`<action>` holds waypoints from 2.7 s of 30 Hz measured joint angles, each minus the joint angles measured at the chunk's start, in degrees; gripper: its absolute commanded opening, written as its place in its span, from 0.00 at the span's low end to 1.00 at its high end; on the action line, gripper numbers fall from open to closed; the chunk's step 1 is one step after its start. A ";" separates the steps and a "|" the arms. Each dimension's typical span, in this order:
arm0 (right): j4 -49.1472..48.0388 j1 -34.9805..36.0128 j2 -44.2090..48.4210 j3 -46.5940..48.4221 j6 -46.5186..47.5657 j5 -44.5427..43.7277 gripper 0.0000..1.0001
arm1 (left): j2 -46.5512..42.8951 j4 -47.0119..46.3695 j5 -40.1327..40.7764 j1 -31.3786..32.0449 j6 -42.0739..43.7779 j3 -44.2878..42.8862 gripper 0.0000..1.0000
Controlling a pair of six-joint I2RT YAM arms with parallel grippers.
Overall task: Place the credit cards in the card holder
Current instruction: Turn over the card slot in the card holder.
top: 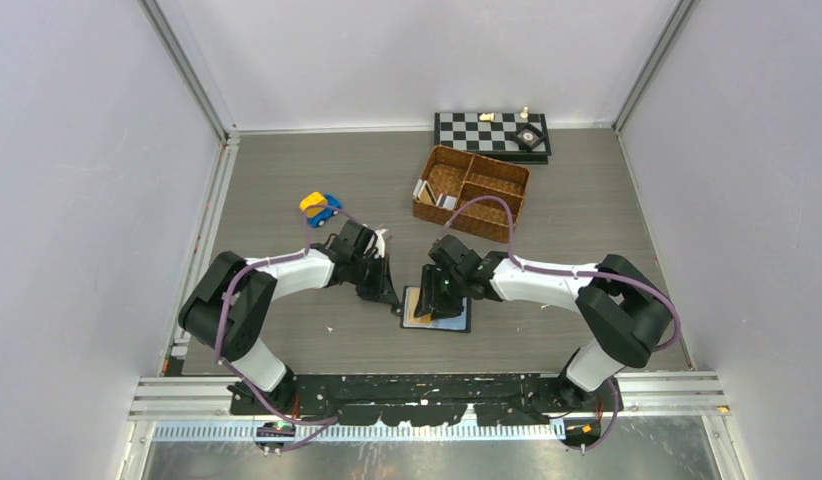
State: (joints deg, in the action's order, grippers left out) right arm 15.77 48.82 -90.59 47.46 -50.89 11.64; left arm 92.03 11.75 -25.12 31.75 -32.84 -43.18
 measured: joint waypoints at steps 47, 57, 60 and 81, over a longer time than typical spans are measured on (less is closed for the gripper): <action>14.45 -0.09 3.15 0.81 0.35 -14.21 0.54 | -0.92 -0.42 0.02 0.02 -0.26 1.11 0.00; 11.28 -0.20 2.43 0.87 0.37 -10.97 0.55 | -0.92 -0.39 0.02 0.02 -0.26 1.11 0.00; 7.98 -0.20 1.75 0.87 0.44 -8.92 0.55 | -0.92 -0.39 0.02 0.02 -0.26 1.11 0.00; -5.20 -0.02 -0.42 3.78 2.99 1.81 0.53 | -0.92 -0.39 0.02 0.02 -0.28 1.11 0.00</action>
State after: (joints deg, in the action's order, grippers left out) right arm 10.57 48.80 -91.00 51.24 -47.90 13.45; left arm 91.11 11.35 -25.10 31.77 -33.12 -42.06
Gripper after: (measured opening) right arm 0.528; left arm 0.019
